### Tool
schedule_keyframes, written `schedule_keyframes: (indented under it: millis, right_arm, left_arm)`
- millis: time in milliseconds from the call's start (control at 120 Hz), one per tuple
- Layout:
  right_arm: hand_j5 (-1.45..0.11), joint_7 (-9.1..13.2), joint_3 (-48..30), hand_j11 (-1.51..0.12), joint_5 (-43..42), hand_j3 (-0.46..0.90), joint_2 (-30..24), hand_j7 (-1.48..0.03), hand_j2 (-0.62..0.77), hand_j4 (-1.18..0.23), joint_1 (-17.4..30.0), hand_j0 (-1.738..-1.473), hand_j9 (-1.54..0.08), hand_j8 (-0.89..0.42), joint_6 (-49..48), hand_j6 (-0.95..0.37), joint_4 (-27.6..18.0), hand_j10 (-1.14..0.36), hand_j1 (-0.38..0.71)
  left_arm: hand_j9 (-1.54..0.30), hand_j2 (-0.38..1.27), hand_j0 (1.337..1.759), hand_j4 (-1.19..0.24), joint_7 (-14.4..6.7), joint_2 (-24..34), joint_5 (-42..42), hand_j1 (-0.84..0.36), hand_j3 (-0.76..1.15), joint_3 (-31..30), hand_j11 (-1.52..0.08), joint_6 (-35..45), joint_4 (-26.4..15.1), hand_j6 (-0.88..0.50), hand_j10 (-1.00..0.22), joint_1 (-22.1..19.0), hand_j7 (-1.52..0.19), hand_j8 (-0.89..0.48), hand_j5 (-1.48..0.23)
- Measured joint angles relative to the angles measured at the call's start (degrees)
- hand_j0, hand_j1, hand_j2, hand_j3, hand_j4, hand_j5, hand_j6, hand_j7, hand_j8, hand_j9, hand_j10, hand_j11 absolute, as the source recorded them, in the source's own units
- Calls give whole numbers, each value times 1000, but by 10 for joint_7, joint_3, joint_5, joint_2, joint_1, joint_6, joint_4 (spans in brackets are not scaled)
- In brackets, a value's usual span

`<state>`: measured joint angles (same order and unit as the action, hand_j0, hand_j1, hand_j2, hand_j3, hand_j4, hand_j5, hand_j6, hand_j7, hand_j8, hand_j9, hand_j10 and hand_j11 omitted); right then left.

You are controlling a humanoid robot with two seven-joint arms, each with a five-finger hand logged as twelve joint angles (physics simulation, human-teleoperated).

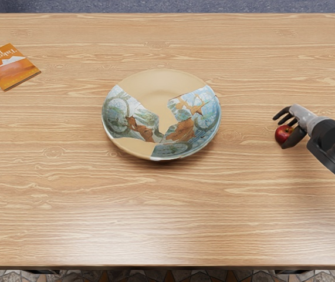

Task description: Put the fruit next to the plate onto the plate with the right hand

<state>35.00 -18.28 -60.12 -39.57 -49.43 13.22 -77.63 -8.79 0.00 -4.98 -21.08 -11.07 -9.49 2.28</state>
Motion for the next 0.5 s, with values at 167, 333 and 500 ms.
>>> schedule_keyframes:
  millis: [167, 333, 500]
  right_arm:
    - [-591, 0, 0, -596, 8, 0, 0, -595, -86, -464, 0, -1658, -596, -416, -2, -463, 0, -462, 197]
    - [-627, 0, 0, -634, 10, 0, 0, -632, -64, -494, 0, -1658, -634, -403, -5, -492, 0, -490, 228]
    - [-647, 1, 0, -652, 10, 0, 1, -651, -60, -510, 0, -1656, -653, -384, -6, -481, 0, -506, 236]
  left_arm:
    - [-304, 47, 1658, -233, 0, 0, 0, 69, 0, 0, -304, 0, 0, -233, -233, 0, -304, -233, -303]
    - [-304, 47, 1658, -234, 0, 0, 0, 69, 0, 0, -304, 0, 0, -233, -233, 0, -304, -233, -303]
    - [-304, 47, 1658, -233, 0, 0, 0, 69, 0, 0, -304, 0, 0, -233, -233, 0, -304, -233, -303]
